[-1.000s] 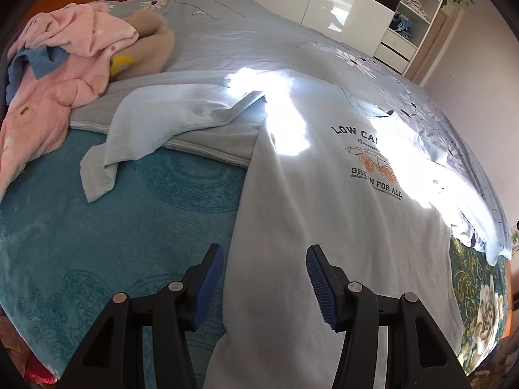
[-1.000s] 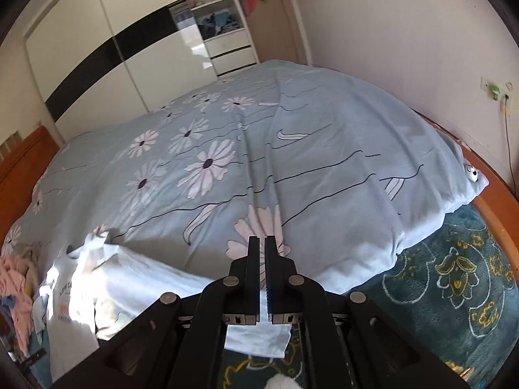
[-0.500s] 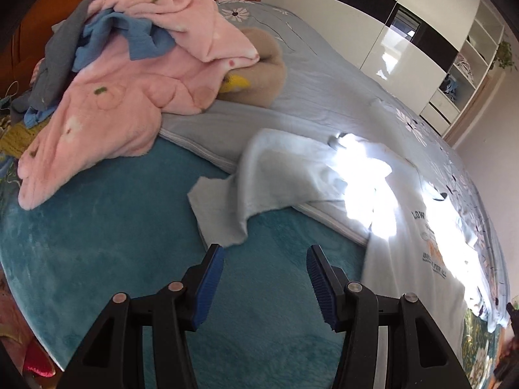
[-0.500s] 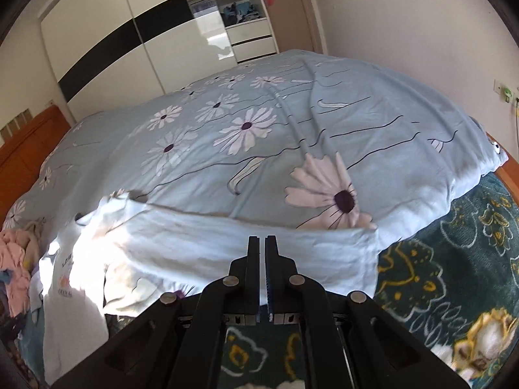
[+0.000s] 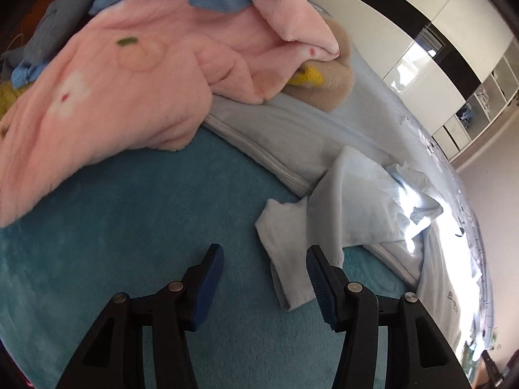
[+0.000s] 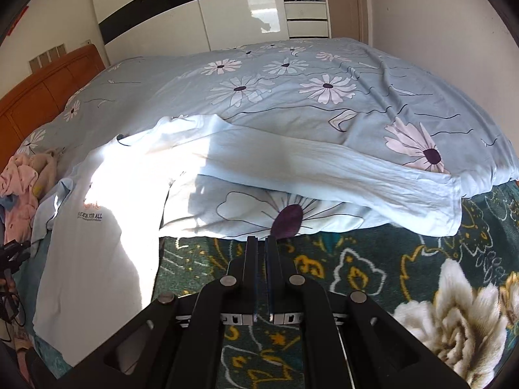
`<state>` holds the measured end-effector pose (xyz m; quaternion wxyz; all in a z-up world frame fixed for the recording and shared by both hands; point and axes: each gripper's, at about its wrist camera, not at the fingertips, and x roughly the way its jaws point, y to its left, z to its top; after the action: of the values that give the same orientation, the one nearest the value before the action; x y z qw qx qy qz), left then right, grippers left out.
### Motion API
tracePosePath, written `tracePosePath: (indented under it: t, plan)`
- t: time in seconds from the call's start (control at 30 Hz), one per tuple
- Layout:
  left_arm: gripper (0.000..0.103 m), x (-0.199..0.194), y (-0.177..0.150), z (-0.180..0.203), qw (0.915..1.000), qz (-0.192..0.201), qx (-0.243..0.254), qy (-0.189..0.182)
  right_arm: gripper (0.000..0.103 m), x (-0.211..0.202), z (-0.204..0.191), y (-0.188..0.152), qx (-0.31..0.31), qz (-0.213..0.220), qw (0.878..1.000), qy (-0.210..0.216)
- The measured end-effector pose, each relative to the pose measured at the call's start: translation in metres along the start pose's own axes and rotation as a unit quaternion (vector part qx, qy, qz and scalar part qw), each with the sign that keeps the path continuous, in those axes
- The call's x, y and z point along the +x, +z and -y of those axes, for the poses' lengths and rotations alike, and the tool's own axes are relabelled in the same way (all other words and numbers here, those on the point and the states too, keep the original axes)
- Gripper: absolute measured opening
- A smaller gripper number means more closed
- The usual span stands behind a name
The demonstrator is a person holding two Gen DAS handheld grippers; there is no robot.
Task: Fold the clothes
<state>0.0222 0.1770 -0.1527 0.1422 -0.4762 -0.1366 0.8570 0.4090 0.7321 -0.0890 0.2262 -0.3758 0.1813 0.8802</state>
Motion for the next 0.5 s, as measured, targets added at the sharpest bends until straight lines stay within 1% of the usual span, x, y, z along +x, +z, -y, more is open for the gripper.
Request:
tracePosePath:
  t: [0.07,0.13,0.17,0.2,0.27,0.3,0.37,0.43,0.47,0.5]
  plan:
    - [0.057,0.012,0.003,0.012,0.9995,-0.003,0.026,0.017,0.003,0.002,-0.011,-0.001,0.008,0.003,1.0,0.011]
    - [0.053,0.019,0.003,0.021,0.9982,0.005,0.047,0.036,0.003,0.002,-0.019,-0.002,0.019,0.002,0.999,0.034]
    - [0.024,0.022,0.003,0.025,0.9977,0.003,0.055,0.039,0.003,0.002,-0.024,-0.002,0.016,0.0,0.999,0.034]
    - [0.004,0.024,0.003,0.026,0.9977,-0.008,0.057,0.035,0.003,0.002,-0.028,-0.002,0.013,-0.002,0.999,0.033]
    - [0.004,0.018,0.005,0.023,0.9981,0.001,0.054,0.031,0.003,0.0,-0.036,-0.002,0.004,-0.005,1.0,0.029]
    - [0.004,0.009,0.007,0.02,0.9974,0.018,0.055,0.043,0.003,-0.001,-0.04,-0.002,-0.002,-0.007,1.0,0.026]
    - [0.004,-0.014,0.017,0.009,0.9935,0.059,0.058,0.078,0.003,-0.006,-0.043,-0.004,-0.013,-0.009,1.0,0.016]
    - [0.004,-0.036,0.031,-0.007,0.9887,0.087,0.057,0.108,0.003,-0.01,-0.044,-0.008,-0.019,-0.01,1.0,0.006]
    - [0.004,-0.045,0.037,-0.016,0.984,0.102,0.057,0.134,0.003,-0.011,-0.044,-0.011,-0.02,-0.013,1.0,0.003]
    - [0.004,-0.052,0.043,-0.024,0.9804,0.111,0.058,0.152,0.003,-0.011,-0.043,-0.013,-0.018,-0.015,1.0,0.001]
